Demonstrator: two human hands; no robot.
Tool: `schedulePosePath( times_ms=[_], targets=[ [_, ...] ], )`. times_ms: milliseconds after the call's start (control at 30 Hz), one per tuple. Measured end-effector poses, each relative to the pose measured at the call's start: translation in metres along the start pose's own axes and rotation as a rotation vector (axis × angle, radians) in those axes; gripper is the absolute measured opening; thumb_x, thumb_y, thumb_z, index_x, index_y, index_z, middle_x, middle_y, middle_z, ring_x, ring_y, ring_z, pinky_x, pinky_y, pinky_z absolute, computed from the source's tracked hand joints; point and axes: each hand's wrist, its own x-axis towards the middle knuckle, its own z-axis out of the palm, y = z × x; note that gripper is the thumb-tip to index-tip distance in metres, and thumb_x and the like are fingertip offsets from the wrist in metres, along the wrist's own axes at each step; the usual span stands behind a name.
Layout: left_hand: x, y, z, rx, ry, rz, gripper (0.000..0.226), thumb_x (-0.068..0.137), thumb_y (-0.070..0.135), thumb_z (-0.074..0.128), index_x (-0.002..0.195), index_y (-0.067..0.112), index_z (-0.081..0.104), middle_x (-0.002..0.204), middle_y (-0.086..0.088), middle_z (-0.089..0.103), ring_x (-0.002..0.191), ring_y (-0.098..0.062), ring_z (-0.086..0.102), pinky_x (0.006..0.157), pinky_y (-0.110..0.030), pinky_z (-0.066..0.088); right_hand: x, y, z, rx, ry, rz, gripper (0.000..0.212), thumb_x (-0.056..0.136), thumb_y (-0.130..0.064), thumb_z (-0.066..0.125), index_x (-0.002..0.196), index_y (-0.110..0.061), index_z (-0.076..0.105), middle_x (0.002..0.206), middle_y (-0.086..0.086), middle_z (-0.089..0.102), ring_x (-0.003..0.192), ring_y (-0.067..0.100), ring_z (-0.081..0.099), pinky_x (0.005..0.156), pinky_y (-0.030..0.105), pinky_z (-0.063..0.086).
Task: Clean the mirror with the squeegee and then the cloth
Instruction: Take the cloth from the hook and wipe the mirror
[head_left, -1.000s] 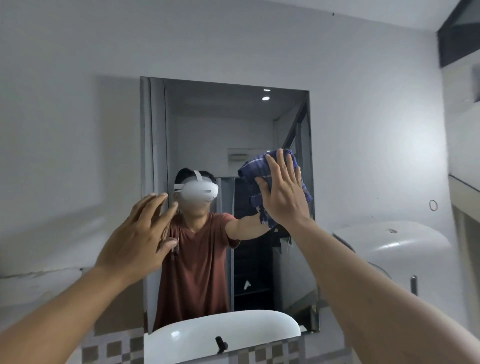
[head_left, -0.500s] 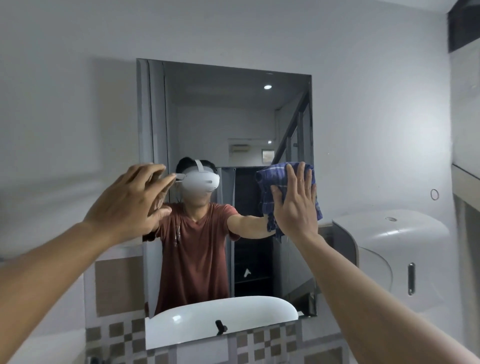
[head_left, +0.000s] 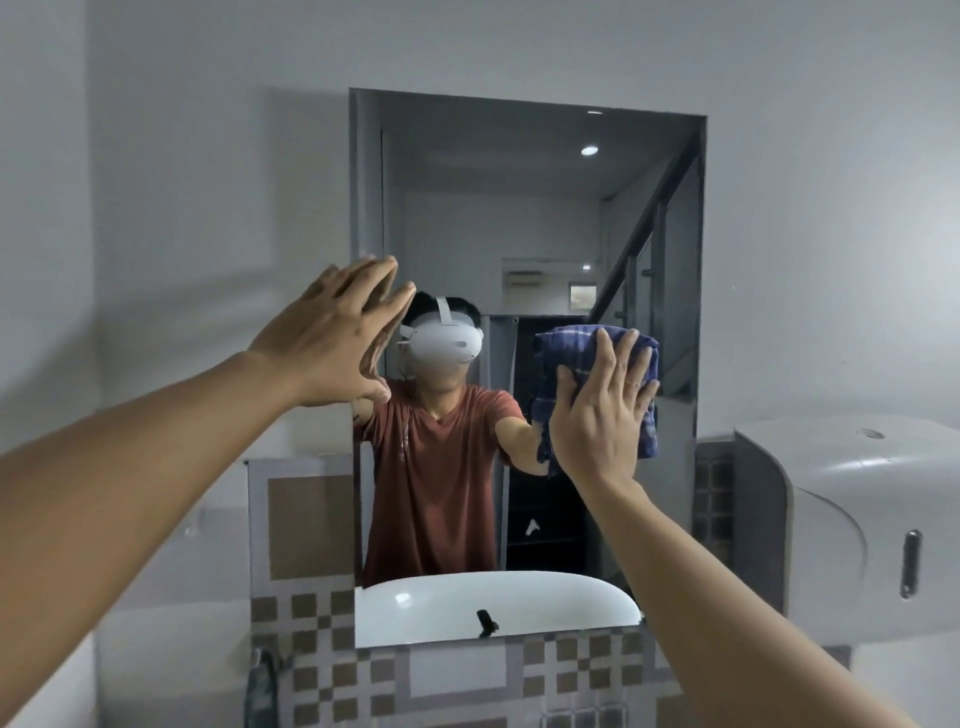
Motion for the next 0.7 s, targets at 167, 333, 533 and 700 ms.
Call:
schedulePosePath(
  times_ms=[167,333,533,700],
  targets=[
    [-0.004,-0.003,0.000,0.025,-0.013,-0.009,0.126,0.063,0.077,0.070,0.157,0.012,0.017,0.163,-0.018,0.015,0.152,-0.034,0.012,0.122,-0.055,0.018,0.001,-0.033,0.006,-0.031,-0.040,-0.135,0.062,0.104,-0.047,0.030,0.158,-0.016,0.020,0.168,0.016,0.007,0.155,0.036,-0.001,0.123,0.060,0.003],
    [-0.012,-0.007,-0.003,-0.031,-0.034,-0.017,0.125,0.062,0.087,0.039,0.157,0.010,0.017,0.163,-0.017,0.015,0.152,-0.033,0.012,0.123,-0.052,0.017,0.007,-0.068,0.012,-0.057,-0.090,-0.326,0.063,0.104,-0.048,0.023,0.158,-0.016,0.024,0.167,0.017,0.011,0.154,0.038,0.002,0.123,0.060,0.002],
    [-0.013,-0.014,-0.002,-0.050,-0.048,0.011,0.120,0.068,0.079,0.055,0.157,0.009,0.015,0.164,-0.015,0.013,0.152,-0.031,0.011,0.123,-0.051,0.019,0.002,-0.092,0.023,-0.079,-0.103,-0.527,0.055,0.106,-0.038,0.038,0.156,-0.015,0.032,0.165,0.016,0.022,0.154,0.036,0.009,0.123,0.058,0.003],
    [-0.012,-0.018,-0.007,-0.110,0.031,0.019,0.073,0.089,0.031,0.057,0.153,0.008,0.030,0.160,-0.016,0.025,0.147,-0.034,0.026,0.120,-0.048,0.029,-0.017,-0.093,0.031,-0.098,-0.144,-0.635,0.055,0.104,-0.039,0.034,0.152,-0.013,0.035,0.165,0.012,0.024,0.155,0.033,0.011,0.124,0.057,0.005]
  ],
)
